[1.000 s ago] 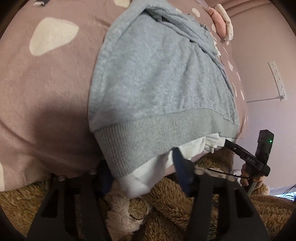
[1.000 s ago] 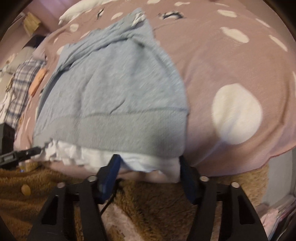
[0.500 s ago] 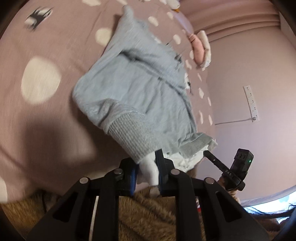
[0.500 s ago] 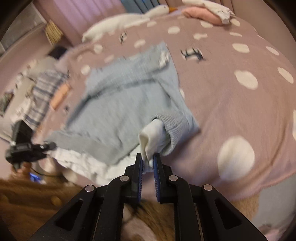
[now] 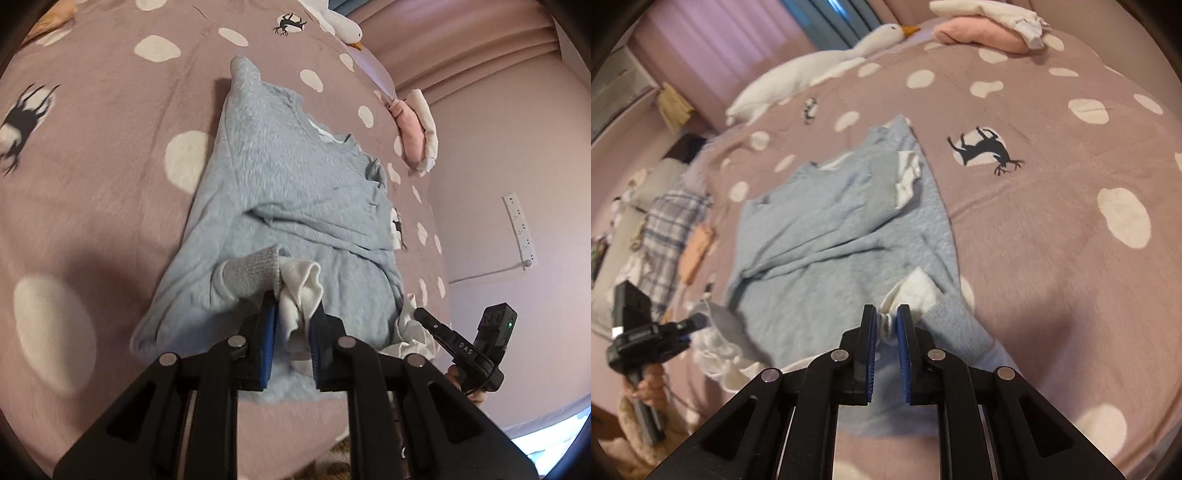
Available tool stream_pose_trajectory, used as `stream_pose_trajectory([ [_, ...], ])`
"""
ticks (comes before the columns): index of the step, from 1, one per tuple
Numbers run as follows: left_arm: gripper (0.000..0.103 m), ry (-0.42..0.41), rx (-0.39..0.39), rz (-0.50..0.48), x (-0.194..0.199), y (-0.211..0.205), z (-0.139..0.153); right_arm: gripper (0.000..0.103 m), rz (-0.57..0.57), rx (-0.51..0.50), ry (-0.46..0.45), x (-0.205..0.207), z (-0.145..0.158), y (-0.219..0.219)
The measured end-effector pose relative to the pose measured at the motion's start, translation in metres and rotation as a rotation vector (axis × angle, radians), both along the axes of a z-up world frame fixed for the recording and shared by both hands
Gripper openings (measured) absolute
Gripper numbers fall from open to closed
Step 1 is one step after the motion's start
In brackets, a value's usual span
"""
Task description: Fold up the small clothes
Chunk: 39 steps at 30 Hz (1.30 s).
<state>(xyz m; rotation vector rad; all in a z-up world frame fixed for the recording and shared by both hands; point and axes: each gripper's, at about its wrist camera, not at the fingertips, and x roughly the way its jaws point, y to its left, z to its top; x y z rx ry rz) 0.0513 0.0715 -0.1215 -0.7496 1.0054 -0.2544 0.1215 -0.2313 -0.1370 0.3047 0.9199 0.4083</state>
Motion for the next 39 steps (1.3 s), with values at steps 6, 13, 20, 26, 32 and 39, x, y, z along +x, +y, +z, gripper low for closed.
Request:
stream_pose_trajectory([
  [6, 0.019, 0.021, -0.018, 0.016, 0.024, 0.003, -0.021, 0.013, -0.024, -0.050, 0.055, 0.016, -0.018, 0.010],
  [13, 0.063, -0.027, 0.021, 0.030, 0.020, 0.007, 0.007, 0.017, -0.050, -0.042, 0.015, 0.007, 0.002, -0.010],
  [20, 0.061, -0.114, 0.128, 0.052, 0.001, 0.022, 0.032, 0.048, -0.114, -0.087, -0.031, -0.014, 0.010, -0.043],
  [26, 0.053, -0.077, 0.190, 0.037, -0.002, 0.022, 0.021, 0.070, -0.081, -0.101, 0.002, -0.020, -0.002, -0.049],
  [32, 0.053, -0.054, 0.202, 0.029, 0.003, 0.013, 0.016, 0.070, -0.005, -0.178, -0.008, -0.009, -0.013, -0.021],
  [39, 0.054, -0.066, 0.251, 0.000, 0.006, 0.002, 0.023, 0.025, -0.027, -0.242, -0.049, -0.003, -0.014, -0.011],
])
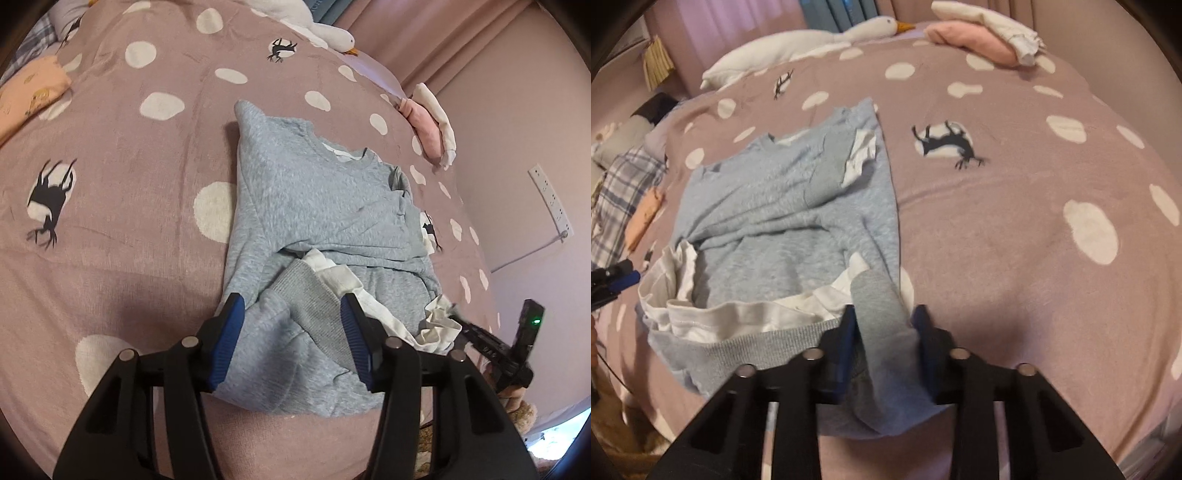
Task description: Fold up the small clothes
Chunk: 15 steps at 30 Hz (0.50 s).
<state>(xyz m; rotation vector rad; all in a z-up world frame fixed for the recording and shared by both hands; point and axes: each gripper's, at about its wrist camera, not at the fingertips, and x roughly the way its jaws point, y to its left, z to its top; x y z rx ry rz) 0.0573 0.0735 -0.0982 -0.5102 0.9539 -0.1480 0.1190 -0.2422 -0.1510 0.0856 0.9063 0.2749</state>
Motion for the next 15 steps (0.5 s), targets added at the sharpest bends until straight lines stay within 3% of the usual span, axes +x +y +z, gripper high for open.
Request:
stream_pose_trajectory([
  [7, 0.055, -0.020, 0.058, -0.047, 0.017, -0.014, 0.005, 0.022, -0.129, 0.136, -0.092, -0.027, 0.034, -0.040],
  [15, 0.055, 0.080, 0.175, -0.152, 0.054, -0.038, -0.025, 0.022, -0.205, 0.104, -0.014, -0.027, 0.009, -0.040],
])
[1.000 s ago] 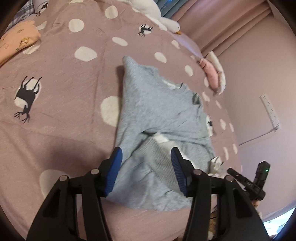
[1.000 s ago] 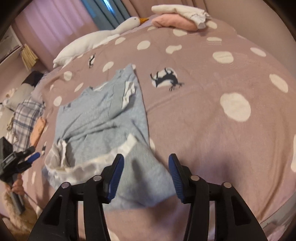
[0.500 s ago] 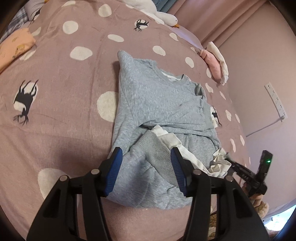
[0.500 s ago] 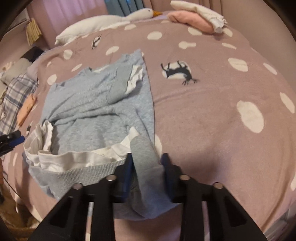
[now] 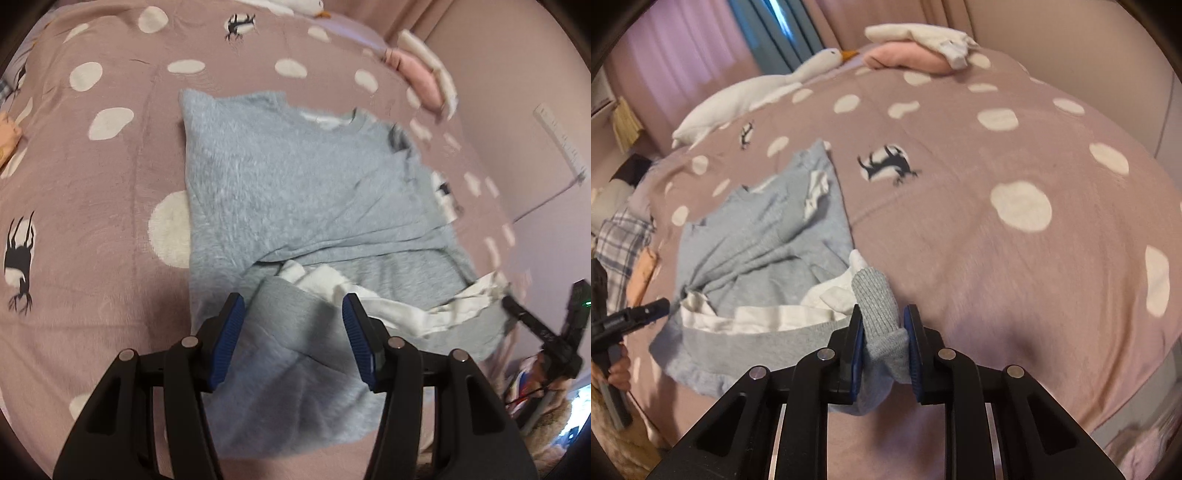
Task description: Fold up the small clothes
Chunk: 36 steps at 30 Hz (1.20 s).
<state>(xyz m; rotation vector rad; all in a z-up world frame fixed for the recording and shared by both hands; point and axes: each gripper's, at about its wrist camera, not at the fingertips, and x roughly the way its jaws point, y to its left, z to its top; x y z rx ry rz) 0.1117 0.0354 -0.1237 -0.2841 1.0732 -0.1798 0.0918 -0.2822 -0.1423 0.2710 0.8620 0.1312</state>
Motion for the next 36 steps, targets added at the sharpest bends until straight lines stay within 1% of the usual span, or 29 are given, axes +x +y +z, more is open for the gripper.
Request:
stream_pose_trajectory([
  [3, 0.055, 0.037, 0.020, -0.003, 0.009, 0.001, -0.012, 0.022, -0.008, 0.009, 0.004, 0.001, -0.001, -0.002],
  [6, 0.056, 0.070, -0.008, -0.027, 0.013, 0.002, -0.021, 0.022, -0.007, 0.006, 0.004, 0.001, -0.001, -0.002],
  [8, 0.058, 0.104, -0.035, -0.051, 0.016, 0.001, -0.030, 0.022, -0.006, 0.005, 0.007, 0.002, -0.002, -0.002],
  [11, 0.058, 0.103, -0.031, -0.072, 0.016, -0.002, -0.031, 0.022, -0.008, 0.012, 0.013, 0.003, -0.003, -0.004],
  [13, 0.058, 0.111, -0.057, -0.077, 0.016, -0.002, -0.032, 0.022, -0.009, 0.011, 0.015, 0.003, -0.004, -0.003],
  [14, 0.055, 0.116, -0.075, -0.077, 0.016, -0.002, -0.033, 0.022, -0.008, 0.010, 0.016, 0.003, -0.005, -0.003],
  [15, 0.050, 0.118, -0.074, -0.070, 0.016, -0.003, -0.034, 0.022, -0.008, 0.009, 0.017, 0.003, -0.005, -0.003],
  [16, 0.038, 0.114, -0.047, -0.059, 0.014, -0.004, -0.034, 0.022, -0.008, 0.009, 0.019, 0.003, -0.005, -0.003],
  [17, 0.032, 0.108, -0.021, -0.050, 0.012, -0.005, -0.033, 0.022, -0.009, 0.010, 0.021, 0.004, -0.006, -0.003],
  [18, 0.024, 0.105, -0.013, -0.047, 0.011, -0.005, -0.033, 0.022, -0.010, 0.013, 0.022, 0.004, -0.006, -0.003],
  [19, 0.017, 0.096, -0.014, -0.034, 0.007, -0.004, -0.031, 0.022, -0.012, 0.015, 0.022, 0.004, -0.007, -0.004],
  [21, 0.014, 0.077, -0.032, 0.003, 0.000, 0.000, -0.024, 0.022, -0.012, 0.015, 0.022, 0.004, -0.006, -0.004],
  [25, 0.014, -0.044, -0.063, 0.111, -0.028, 0.007, 0.005, 0.022, -0.005, 0.008, 0.010, 0.003, -0.003, -0.003],
  [28, 0.014, -0.147, -0.118, 0.148, -0.052, 0.011, 0.031, 0.022, 0.005, 0.019, -0.011, 0.000, 0.005, -0.002],
  [32, 0.014, -0.224, -0.149, 0.192, -0.073, 0.019, 0.056, 0.022, 0.025, 0.028, -0.055, -0.004, 0.020, 0.002],
  [34, 0.014, -0.267, -0.158, 0.223, -0.083, 0.024, 0.069, 0.022, 0.039, 0.035, -0.093, -0.006, 0.032, 0.006],
  [36, 0.014, -0.298, -0.159, 0.233, -0.089, 0.027, 0.078, 0.022, 0.054, 0.034, -0.128, -0.006, 0.043, 0.010],
])
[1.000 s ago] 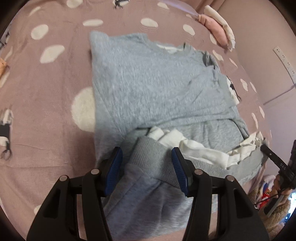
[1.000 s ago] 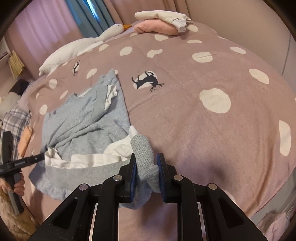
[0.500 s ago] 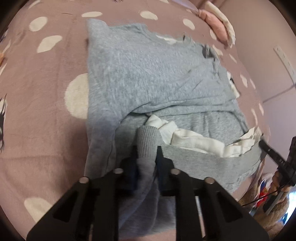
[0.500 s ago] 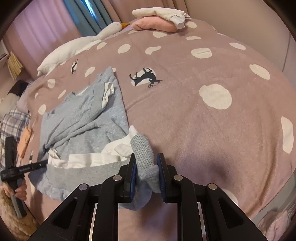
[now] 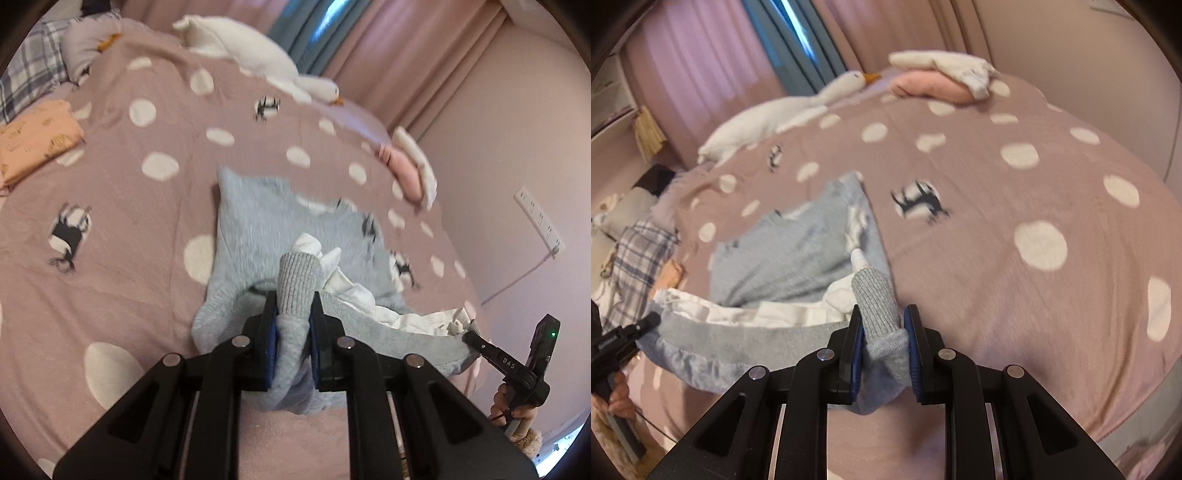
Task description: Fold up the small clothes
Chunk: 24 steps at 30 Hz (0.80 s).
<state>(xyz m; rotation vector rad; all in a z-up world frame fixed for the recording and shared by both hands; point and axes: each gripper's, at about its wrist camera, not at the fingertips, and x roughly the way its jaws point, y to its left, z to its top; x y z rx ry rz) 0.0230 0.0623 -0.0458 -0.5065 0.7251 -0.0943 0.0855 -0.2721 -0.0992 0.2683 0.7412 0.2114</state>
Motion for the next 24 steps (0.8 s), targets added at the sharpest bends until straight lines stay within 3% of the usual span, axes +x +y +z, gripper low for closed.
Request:
stream_pose_trajectory([
  [5, 0.014, -0.079, 0.012, 0.038, -0.002, 0.007, 0.023, 0.022, 0.035, -0.012, -0.098, 0.005, 0.029, 0.010],
  [9, 0.014, -0.116, -0.018, 0.067, 0.011, 0.018, 0.036, 0.022, 0.051, -0.036, -0.179, 0.020, 0.055, 0.021],
  [15, 0.014, -0.182, 0.000, 0.108, 0.042, 0.034, 0.060, 0.022, 0.068, -0.053, -0.254, 0.055, 0.084, 0.038],
  [24, 0.014, -0.135, -0.003, 0.167, 0.121, 0.061, 0.066, 0.022, 0.065, -0.047, -0.245, 0.124, 0.100, 0.063],
])
